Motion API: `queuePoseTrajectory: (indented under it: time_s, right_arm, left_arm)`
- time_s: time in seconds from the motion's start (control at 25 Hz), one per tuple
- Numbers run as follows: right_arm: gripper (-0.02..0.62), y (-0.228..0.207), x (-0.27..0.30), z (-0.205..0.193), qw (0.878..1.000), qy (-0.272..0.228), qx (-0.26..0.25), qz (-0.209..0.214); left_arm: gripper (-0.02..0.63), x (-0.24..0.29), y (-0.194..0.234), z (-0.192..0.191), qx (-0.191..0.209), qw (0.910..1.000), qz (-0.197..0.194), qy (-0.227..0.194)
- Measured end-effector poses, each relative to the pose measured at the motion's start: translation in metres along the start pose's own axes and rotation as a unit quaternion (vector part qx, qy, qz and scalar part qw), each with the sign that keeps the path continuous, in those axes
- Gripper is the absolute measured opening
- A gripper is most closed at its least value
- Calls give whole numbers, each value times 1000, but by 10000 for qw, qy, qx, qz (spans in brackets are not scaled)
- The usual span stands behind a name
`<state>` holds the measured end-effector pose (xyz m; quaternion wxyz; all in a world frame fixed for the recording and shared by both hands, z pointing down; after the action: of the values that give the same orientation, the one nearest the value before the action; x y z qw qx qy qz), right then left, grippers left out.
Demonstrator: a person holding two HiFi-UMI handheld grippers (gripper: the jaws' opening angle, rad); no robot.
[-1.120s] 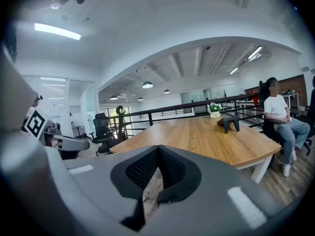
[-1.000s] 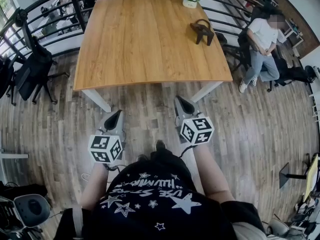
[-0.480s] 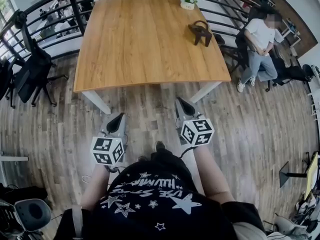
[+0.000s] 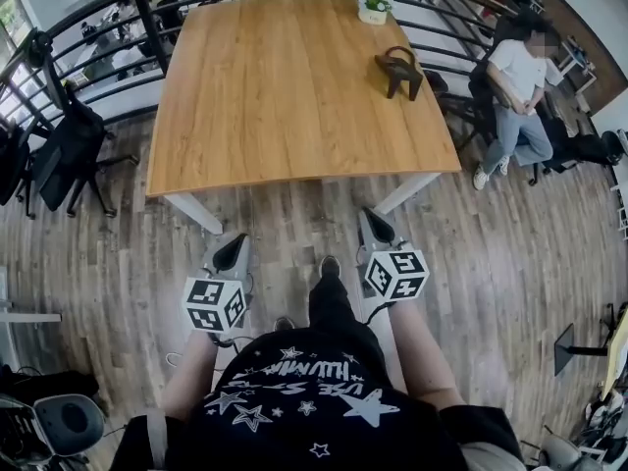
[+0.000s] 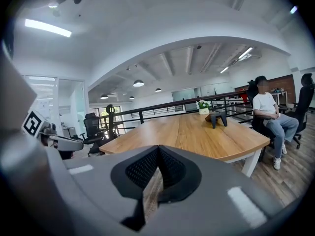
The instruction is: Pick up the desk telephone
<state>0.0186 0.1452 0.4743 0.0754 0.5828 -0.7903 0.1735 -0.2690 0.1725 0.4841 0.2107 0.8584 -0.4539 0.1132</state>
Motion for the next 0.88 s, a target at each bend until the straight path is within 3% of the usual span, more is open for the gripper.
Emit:
queuePoseTrajectory:
  time_s: [0.64,0.88]
  right_arm:
    - [-2,-103,145,72,9969,-120,-6,775]
    - [0,-146,179,89,9964,12,-1,842]
  left_arm:
    - [2,140,10,73,-120,9980,599,-158]
    - [2,184,-1,94,-129,9968,763,-196]
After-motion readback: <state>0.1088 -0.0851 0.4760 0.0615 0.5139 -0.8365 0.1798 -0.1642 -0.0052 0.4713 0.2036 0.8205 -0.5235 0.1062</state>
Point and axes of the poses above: the fingertips, and each gripper's own axes: x forward along the fingers, y to its left, z out of its top, the point moved 5 cm from there along -x, backward along the fingers, and after that the axes turned 3 degrees about -z, right-handed, at the moved point
